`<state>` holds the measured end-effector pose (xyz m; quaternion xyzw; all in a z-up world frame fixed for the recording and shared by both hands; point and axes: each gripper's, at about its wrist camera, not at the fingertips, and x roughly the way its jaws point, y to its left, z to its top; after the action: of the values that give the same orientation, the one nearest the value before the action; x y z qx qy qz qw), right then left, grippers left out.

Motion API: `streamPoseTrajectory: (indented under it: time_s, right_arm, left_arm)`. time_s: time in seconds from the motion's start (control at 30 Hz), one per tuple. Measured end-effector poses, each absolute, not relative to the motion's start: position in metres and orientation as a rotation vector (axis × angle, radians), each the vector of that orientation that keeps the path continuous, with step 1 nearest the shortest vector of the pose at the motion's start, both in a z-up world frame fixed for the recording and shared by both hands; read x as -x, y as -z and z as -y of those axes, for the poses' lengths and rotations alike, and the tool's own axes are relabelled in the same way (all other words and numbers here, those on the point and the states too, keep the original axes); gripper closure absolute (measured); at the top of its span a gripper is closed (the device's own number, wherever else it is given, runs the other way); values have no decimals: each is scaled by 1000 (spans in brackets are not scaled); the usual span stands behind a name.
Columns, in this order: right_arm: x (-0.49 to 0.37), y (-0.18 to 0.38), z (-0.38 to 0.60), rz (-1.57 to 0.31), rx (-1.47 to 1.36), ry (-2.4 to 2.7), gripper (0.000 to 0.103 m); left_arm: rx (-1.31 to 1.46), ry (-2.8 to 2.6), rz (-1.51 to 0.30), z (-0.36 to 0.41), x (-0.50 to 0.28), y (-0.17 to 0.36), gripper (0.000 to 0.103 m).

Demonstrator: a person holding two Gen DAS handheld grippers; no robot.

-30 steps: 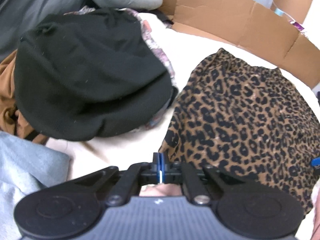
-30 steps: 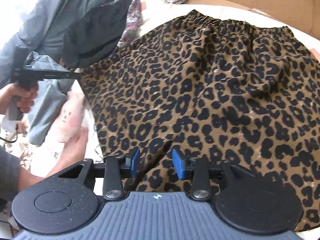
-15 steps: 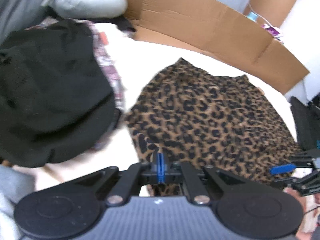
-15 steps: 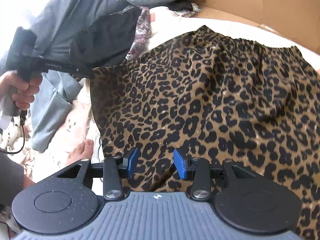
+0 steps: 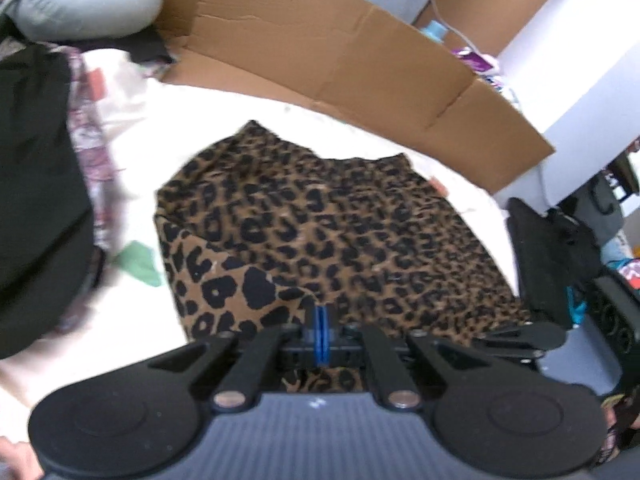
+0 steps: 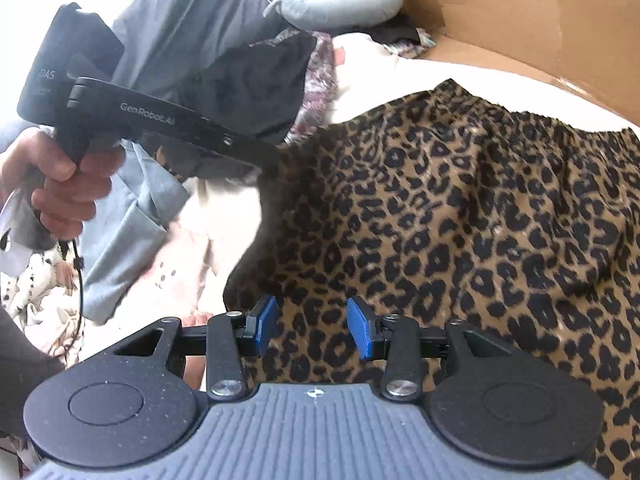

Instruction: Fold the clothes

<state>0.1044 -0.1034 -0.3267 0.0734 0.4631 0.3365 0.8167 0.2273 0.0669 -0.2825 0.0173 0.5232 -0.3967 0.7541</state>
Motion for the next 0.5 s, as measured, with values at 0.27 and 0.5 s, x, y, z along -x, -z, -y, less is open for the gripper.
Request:
streamPoseTrajectory:
  time_s: [0.27, 0.5]
  right_arm:
    - [-123, 330, 91, -949, -196, -656, 57]
    - [-127, 332, 95, -928, -217, -595, 57]
  left_arm:
    - [-19, 974, -1147, -30, -217, 283, 102]
    - [-13, 1023, -1151, -8, -208, 286, 102]
